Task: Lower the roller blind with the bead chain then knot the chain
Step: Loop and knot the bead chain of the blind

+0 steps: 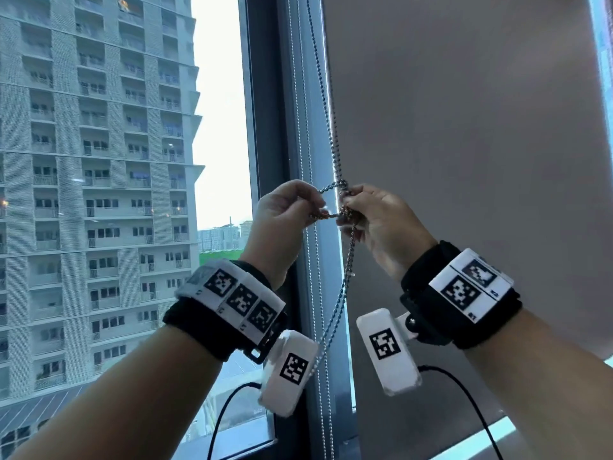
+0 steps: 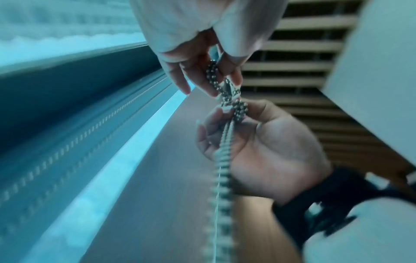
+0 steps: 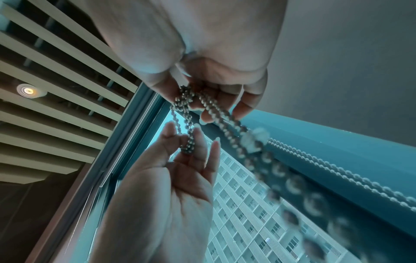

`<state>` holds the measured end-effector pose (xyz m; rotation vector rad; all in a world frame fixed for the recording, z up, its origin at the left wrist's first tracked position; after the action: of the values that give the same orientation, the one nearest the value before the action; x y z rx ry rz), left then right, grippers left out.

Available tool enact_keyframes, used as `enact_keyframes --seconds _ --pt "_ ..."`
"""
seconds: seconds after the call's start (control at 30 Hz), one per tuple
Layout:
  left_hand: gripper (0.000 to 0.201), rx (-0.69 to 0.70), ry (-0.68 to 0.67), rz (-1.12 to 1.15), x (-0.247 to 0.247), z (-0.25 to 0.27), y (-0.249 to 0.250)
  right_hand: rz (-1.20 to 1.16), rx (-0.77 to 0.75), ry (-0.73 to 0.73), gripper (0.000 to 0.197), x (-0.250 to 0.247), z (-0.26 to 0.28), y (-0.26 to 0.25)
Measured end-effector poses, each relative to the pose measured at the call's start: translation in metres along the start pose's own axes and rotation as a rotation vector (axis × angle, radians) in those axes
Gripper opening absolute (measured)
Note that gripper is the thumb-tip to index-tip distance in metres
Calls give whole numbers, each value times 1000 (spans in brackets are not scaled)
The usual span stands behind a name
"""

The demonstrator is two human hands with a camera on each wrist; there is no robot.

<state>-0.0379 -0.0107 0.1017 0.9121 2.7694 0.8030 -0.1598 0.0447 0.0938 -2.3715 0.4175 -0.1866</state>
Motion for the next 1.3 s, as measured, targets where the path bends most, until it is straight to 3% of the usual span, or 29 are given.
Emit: enact_keyframes --seconds 0.1,0.23,0.4,0.5,0.6,0.8,0.97,1.1,1.3 --pt "34 166 37 -315 2 1 10 -32 24 -26 19 1 -2 0" --pt "32 159 23 -445 9 0 9 -36 29 -70 20 7 -2 1" --pt "30 -97 -129 -161 17 2 -4 -27 20 -93 23 3 2 3" --pt "28 -170 -138 -75 15 4 -10 24 4 -131 23 3 5 3" --pt "18 -144 -106 -47 15 4 -9 78 -7 -132 31 4 7 7" --pt "20 -58 -134 -134 20 0 -5 14 9 -144 21 1 7 15" --pt "28 -159 -198 -109 17 3 -12 -65 35 -165 22 -3 8 21" --pt "12 -138 -238 -117 22 2 -7 -32 34 -213 17 -3 13 22" --pt "44 -28 -233 -308 28 1 -13 3 76 -189 37 -1 13 30"
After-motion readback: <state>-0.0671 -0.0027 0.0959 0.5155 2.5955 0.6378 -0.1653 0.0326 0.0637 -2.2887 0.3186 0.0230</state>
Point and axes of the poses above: each hand's wrist, its own z-axis away from the middle knuckle, its own x-axis out of the palm, y = z × x, the point moved 5 cm from there along -z, towards the middle knuckle, and after that the axes turned 4 degrees about z, right-handed, at the moved point
